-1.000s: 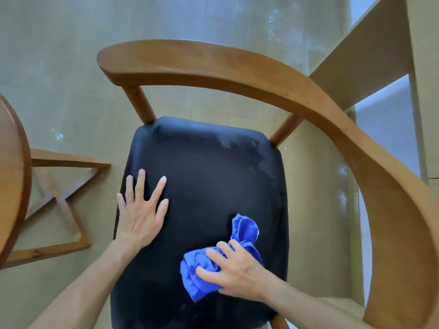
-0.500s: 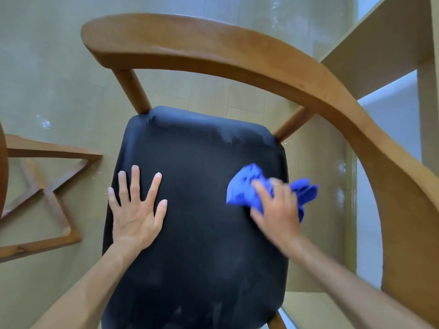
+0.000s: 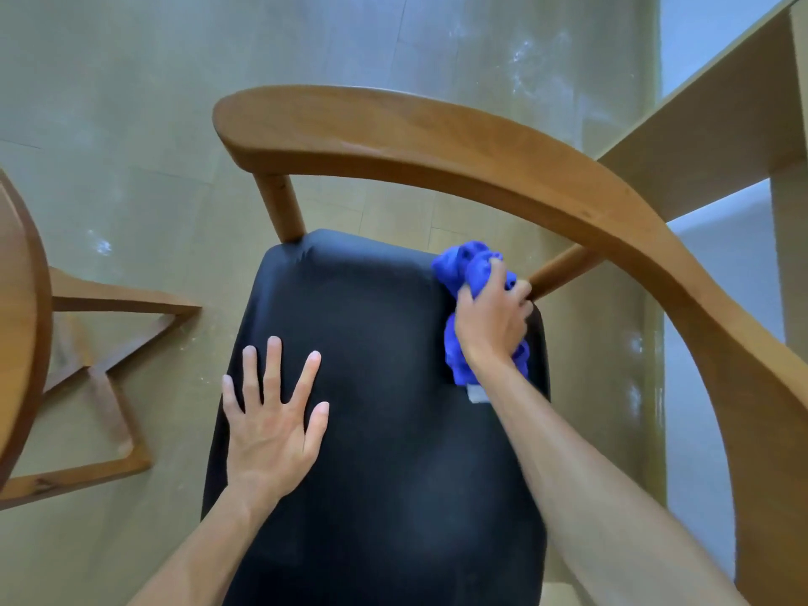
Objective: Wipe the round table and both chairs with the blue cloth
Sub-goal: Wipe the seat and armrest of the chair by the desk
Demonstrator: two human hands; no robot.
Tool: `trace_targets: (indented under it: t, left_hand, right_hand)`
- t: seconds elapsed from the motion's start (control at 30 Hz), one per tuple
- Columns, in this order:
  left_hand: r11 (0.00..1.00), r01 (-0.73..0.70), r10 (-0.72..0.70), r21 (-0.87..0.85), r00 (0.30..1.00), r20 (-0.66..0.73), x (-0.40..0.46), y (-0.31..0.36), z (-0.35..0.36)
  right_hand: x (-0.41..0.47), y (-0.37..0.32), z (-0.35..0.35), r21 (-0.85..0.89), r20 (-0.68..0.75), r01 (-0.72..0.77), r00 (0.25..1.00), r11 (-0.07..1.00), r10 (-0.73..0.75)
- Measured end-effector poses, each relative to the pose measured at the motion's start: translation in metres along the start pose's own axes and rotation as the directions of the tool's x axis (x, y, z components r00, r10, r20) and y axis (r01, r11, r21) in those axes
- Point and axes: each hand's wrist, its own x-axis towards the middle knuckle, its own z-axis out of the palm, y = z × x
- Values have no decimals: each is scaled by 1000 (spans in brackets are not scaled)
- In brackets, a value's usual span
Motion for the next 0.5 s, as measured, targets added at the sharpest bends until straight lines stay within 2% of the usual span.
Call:
trace_targets:
  t: [0.03, 0.07, 0.13, 0.17, 0.23, 0.3, 0.33, 0.37, 0.4, 0.5]
  left_hand:
    - [1000, -1, 1, 0, 1000, -4, 0, 0, 1]
    - [1000, -2, 2, 0, 1000, -5, 0, 0, 2]
    - [1000, -12, 12, 0, 1000, -11, 0, -1, 3]
    - [1000, -16, 16, 1, 1000, -17, 1, -2, 3]
    - [1000, -18, 18, 5, 1000, -25, 0, -3, 4]
    - [1000, -18, 18, 6, 999, -26, -1, -4, 5]
    - [1000, -23, 23, 6, 999, -28, 0, -5, 5]
    - [1000, -28, 28, 4, 999, -33, 1, -5, 6]
    - [1000, -29, 29, 1, 999, -38, 1, -5, 6]
    - [1000, -18, 18, -12, 999, -27, 1, -4, 6]
  right_hand:
    - [7, -29, 8, -15, 16, -72, 997, 997, 72]
    - [8, -55, 18, -50, 12, -45, 999, 998, 46]
    - [-14, -104, 35, -68, -66, 177, 981, 982, -182]
    - [-30, -122, 41, -74, -21, 301, 953, 951, -303]
    - [-61, -138, 45, -50, 86, 528, 848, 848, -523]
    - [-57, -126, 44, -56, 32, 732, 681, 679, -731]
    - [-45, -111, 39, -64, 4, 773, 632, 631, -775]
    - [-30, -93, 34, -70, -7, 765, 641, 640, -768]
    - [-16, -70, 28, -85, -15, 721, 689, 688, -725]
    - [11, 17, 5, -106, 4, 469, 882, 877, -472]
